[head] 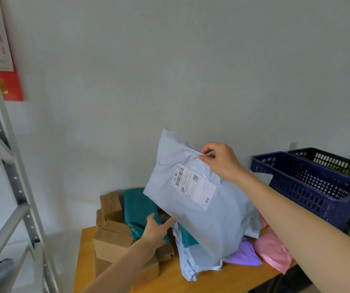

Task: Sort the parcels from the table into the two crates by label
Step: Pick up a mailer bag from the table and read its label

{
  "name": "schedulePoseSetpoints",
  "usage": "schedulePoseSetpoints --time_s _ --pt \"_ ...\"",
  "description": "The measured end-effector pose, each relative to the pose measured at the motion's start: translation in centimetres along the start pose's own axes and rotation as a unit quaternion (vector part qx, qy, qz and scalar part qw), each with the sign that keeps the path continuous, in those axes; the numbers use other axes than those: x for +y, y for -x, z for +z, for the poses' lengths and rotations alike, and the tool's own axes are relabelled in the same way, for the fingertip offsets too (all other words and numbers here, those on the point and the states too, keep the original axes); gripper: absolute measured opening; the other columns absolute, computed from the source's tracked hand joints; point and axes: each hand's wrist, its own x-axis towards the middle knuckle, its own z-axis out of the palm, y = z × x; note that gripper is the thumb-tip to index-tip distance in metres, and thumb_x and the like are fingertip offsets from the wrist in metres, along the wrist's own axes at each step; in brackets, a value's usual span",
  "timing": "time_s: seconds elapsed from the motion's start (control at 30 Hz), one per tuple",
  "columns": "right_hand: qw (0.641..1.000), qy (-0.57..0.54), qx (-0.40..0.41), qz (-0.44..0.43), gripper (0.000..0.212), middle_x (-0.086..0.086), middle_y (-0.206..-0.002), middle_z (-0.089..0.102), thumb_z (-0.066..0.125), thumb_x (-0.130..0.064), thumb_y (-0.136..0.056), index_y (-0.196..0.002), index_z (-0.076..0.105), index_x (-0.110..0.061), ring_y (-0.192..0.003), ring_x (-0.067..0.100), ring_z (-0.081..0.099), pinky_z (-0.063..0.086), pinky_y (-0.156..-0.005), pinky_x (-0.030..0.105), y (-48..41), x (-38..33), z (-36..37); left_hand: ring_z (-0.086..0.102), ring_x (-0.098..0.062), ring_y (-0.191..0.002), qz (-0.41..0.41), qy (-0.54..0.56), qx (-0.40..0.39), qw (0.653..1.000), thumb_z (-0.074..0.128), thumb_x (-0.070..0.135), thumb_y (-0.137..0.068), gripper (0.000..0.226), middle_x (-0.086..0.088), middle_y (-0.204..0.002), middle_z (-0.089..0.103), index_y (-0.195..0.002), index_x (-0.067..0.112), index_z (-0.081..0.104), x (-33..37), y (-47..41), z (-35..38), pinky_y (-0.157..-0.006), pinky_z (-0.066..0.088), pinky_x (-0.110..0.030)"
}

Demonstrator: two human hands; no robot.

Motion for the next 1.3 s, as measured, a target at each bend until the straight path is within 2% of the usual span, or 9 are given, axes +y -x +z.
schedulePoseSetpoints --time_s 0.17,0.27,0.37,0.43,0.57,0.83,0.93,1.07,1.3 --pt "0.993 -0.108 0.038 0.025 0.013 -0.005 -0.078 0.064 0.069 -0.008 -0.085 -0.077 0.064 -0.016 -0.078 0.012 0.06 0.044 -0.077 0.023 1.0 0.6 -1.7 0.055 -0.032 -0.116 -0.031 0.172 -0.109 0.979 0.068 0.025 -0.087 0.058 -0.009 -0.132 0.053 -0.137 0.011 0.04 0.1 -0.1 0.6 -0.101 0.045 -0.051" --pt "0.988 -0.135 0.047 0.053 0.009 0.001 -0.084 0.068 0.069 -0.008 -0.086 -0.08 0.065 -0.013 -0.083 0.013 0.062 0.045 -0.081 0.025 1.9 2.0 -2.3 0.058 -0.031 -0.109 0.002 0.19 -0.06 0.98 0.064 0.01 -0.091 0.039 -0.01 -0.121 0.057 -0.126 0.01 0.048 0.3 -0.1 0.6 -0.096 0.049 -0.049" --pt "0.984 -0.148 0.047 0.091 0.005 0.01 -0.091 0.071 0.07 -0.005 -0.085 -0.088 0.066 -0.004 -0.084 0.016 0.063 0.046 -0.079 0.023 3.2 3.5 -2.9 0.059 -0.034 -0.104 0.031 0.181 -0.009 0.983 0.061 0.004 -0.092 0.031 -0.012 -0.11 0.06 -0.119 0.016 0.05 1.1 -0.6 -0.3 -0.09 0.052 -0.049" --pt "0.979 -0.159 0.04 0.117 0.018 0.012 -0.098 0.071 0.07 -0.003 -0.085 -0.102 0.065 -0.002 -0.084 0.017 0.065 0.047 -0.071 0.016 4.5 4.2 -3.2 0.062 -0.031 -0.098 0.056 0.149 0.005 0.987 0.063 0.005 -0.091 0.03 -0.011 -0.106 0.063 -0.116 0.019 0.053 1.8 -0.8 -1.2 -0.085 0.054 -0.046" --pt "0.965 -0.201 0.033 0.167 0.046 0.003 -0.092 0.069 0.07 -0.001 -0.084 -0.122 0.053 -0.019 -0.077 0.01 0.066 0.05 -0.059 0.012 7.3 5.4 -3.7 0.064 -0.023 -0.084 0.121 0.072 0.007 0.99 0.066 0.009 -0.089 0.024 -0.006 -0.093 0.067 -0.109 0.019 0.057 3.8 -1.5 -2.8 -0.073 0.055 -0.038" --pt "0.944 -0.204 0.08 0.245 0.064 0.005 -0.102 0.066 0.072 0.001 -0.082 -0.139 0.044 -0.01 -0.097 0.02 0.065 0.053 -0.092 0.04 11.0 8.4 -4.2 0.064 -0.025 -0.091 0.194 -0.016 -0.037 0.98 0.064 0.008 -0.09 0.021 -0.005 -0.102 0.067 -0.104 0.023 0.059 5.7 -1.9 -1.6 -0.074 0.055 -0.037" --pt "0.93 -0.229 0.102 0.27 0.049 0.006 -0.1 0.067 0.068 0.007 -0.083 -0.128 0.054 -0.005 -0.09 0.02 0.066 0.056 -0.079 0.035 12.6 9.5 -5.0 0.065 -0.027 -0.092 0.198 -0.022 -0.061 0.978 0.064 0.008 -0.09 0.023 -0.007 -0.104 0.067 -0.111 0.019 0.059 5.5 -1.7 0.4 -0.081 0.056 -0.043" --pt "0.919 -0.232 0.119 0.296 0.034 0.003 -0.091 0.068 0.066 0.01 -0.082 -0.112 0.062 -0.004 -0.083 0.018 0.067 0.057 -0.07 0.028 14.8 11.8 -6.5 0.066 -0.027 -0.09 0.196 -0.03 -0.086 0.976 0.066 0.009 -0.09 0.026 -0.007 -0.101 0.068 -0.113 0.019 0.059 5.2 -1.4 3.9 -0.076 0.055 -0.04" --pt "0.907 -0.217 0.143 0.331 0.036 -0.004 -0.086 0.066 0.065 0.015 -0.078 -0.093 0.059 -0.018 -0.076 0.008 0.063 0.048 -0.055 0.016 17.9 16.5 -10.6 0.066 -0.02 -0.075 0.206 -0.071 -0.136 0.967 0.067 0.007 -0.088 0.02 -0.005 -0.089 0.069 -0.096 0.024 0.06 6.0 -0.1 12.4 -0.061 0.051 -0.027"
